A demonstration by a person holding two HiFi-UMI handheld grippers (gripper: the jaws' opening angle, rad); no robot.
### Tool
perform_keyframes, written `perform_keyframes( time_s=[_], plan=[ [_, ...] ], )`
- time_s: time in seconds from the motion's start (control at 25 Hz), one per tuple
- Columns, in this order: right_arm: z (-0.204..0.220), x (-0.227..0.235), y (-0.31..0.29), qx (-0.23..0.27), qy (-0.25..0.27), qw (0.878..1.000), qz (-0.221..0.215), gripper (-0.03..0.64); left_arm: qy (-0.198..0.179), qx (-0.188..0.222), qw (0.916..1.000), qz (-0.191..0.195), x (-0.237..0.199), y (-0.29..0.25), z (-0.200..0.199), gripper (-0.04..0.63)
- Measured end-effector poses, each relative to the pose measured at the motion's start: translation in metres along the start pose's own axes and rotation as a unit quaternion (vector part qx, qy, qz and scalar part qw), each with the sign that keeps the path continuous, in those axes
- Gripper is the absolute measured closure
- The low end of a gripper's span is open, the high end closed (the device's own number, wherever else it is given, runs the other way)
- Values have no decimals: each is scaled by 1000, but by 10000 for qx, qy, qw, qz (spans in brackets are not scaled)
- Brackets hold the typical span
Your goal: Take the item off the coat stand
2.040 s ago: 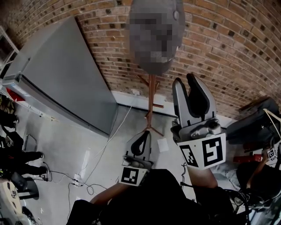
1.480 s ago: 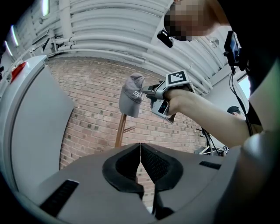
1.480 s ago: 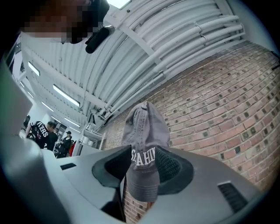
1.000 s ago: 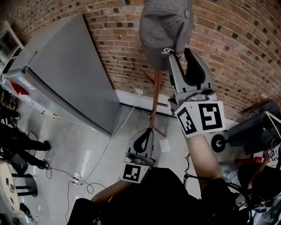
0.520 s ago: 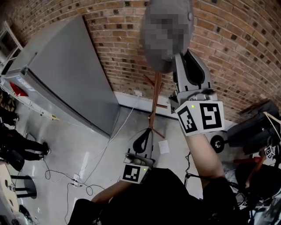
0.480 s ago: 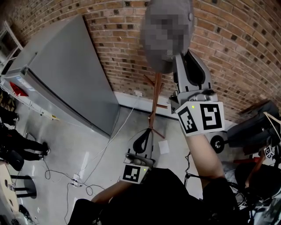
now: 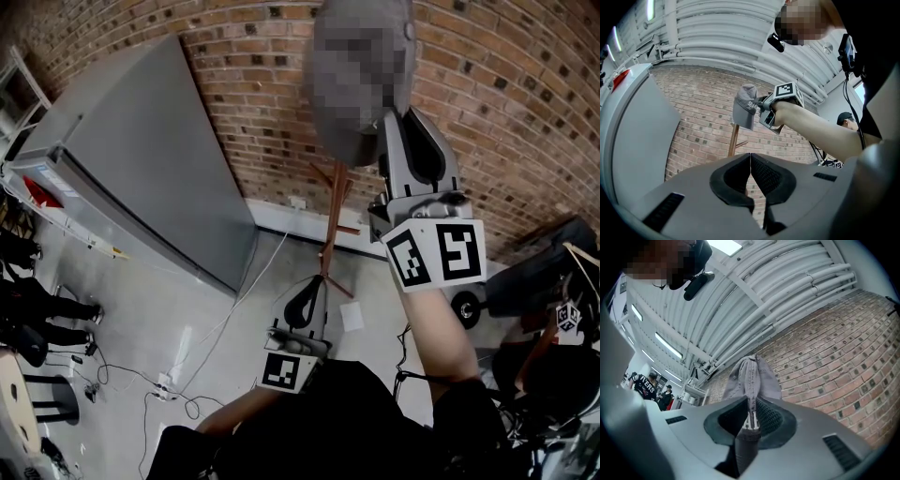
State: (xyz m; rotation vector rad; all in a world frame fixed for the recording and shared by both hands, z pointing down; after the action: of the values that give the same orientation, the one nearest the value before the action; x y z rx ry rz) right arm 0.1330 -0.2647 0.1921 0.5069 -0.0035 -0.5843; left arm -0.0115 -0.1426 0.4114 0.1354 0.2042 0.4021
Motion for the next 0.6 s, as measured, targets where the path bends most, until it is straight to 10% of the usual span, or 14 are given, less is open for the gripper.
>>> perform_keyframes(
  time_s=[0.6],
  plan=[
    [-22, -3, 1, 237, 330, 9991, 114, 558, 4, -7, 10000, 25, 3, 4, -1, 578]
  ],
)
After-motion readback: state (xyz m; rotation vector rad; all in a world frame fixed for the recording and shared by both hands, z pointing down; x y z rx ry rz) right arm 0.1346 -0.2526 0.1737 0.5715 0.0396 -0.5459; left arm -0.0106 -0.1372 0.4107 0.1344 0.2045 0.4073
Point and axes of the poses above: the fingertips, and each gripper's own axes: y backward along the fingers, x to its right, z out of its underside, the point moved 7 cm from there along y, backward along the fingers, and after that the axes turned 9 degrees about -z, right-handed, at the moved point
